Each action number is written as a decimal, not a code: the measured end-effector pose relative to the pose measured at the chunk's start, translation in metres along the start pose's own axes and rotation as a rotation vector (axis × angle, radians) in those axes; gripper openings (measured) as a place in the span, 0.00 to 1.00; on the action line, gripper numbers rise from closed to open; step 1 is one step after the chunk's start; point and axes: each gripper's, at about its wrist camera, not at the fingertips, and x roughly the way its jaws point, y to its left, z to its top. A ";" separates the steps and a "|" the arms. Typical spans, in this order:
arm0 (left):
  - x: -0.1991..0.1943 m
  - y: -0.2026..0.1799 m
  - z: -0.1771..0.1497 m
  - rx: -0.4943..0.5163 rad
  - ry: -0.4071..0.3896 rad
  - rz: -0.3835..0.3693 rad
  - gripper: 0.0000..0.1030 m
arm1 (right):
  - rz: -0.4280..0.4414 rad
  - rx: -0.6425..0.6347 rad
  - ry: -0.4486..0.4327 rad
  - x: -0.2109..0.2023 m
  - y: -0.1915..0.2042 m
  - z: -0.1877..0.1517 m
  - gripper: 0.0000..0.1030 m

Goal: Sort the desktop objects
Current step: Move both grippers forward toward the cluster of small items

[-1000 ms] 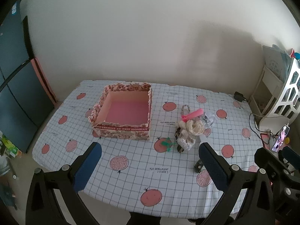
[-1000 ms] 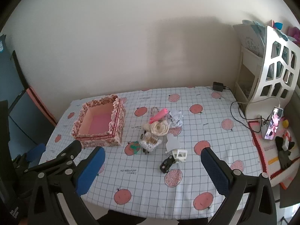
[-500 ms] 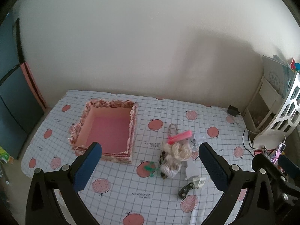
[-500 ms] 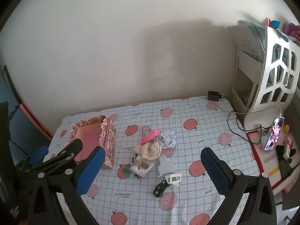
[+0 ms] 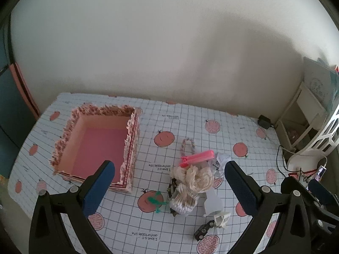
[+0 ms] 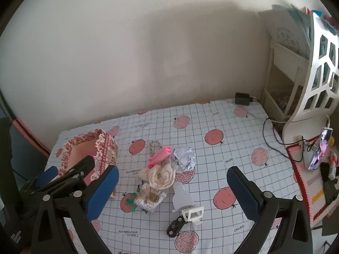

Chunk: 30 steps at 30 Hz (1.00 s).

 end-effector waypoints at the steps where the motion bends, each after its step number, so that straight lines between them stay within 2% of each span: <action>1: 0.007 0.001 -0.001 -0.005 0.011 -0.001 1.00 | 0.006 0.009 0.012 0.009 -0.002 -0.003 1.00; 17: 0.105 0.016 -0.038 -0.081 0.152 0.027 1.00 | -0.013 0.028 0.173 0.112 -0.008 -0.034 1.00; 30: 0.151 0.027 -0.068 -0.092 0.258 0.053 1.00 | -0.034 0.029 0.267 0.151 -0.012 -0.056 1.00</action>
